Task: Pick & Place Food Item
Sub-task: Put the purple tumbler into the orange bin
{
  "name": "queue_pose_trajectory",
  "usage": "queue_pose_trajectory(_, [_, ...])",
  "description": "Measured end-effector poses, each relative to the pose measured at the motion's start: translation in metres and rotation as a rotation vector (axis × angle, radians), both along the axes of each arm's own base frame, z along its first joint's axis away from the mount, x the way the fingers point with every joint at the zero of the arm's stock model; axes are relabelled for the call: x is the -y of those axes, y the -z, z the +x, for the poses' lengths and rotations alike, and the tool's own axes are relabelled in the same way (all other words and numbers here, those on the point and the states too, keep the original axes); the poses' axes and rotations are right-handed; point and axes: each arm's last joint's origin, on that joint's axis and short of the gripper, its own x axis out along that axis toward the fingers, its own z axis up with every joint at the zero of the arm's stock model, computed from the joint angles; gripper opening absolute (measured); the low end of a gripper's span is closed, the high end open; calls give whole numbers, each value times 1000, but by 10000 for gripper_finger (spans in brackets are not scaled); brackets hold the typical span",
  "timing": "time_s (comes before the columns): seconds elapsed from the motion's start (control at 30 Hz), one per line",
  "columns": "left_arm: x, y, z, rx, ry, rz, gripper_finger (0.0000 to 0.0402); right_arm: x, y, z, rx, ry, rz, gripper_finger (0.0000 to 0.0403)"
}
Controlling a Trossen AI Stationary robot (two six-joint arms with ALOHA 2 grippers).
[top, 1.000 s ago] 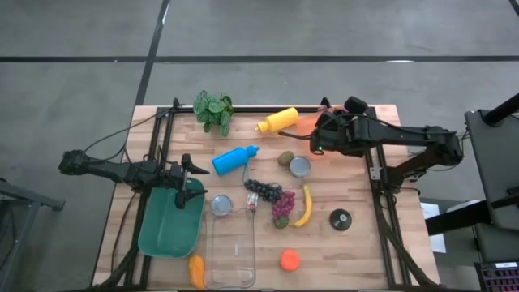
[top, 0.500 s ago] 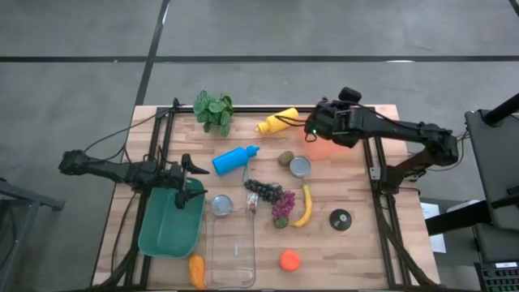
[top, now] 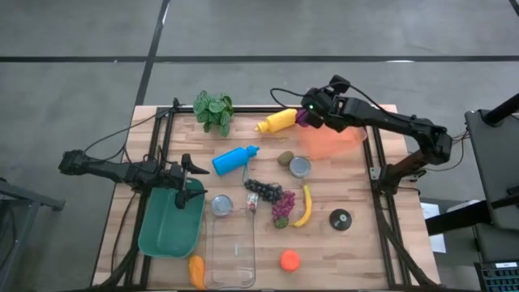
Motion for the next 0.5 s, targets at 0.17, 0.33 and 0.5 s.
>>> queue_pose_trajectory(0.17, [0, 0, 0, 0, 0, 0, 336, 6, -1, -7, -7, 11, 20, 8])
queue_pose_trajectory(0.33, [0, 0, 0, 0, 0, 0, 336, 0, -11, -25, -22, 49, 34, 8])
queue_pose_trajectory(0.5, [0, 0, 0, 0, 0, 0, 336, -7, -13, -45, -83, 138, 29, 8])
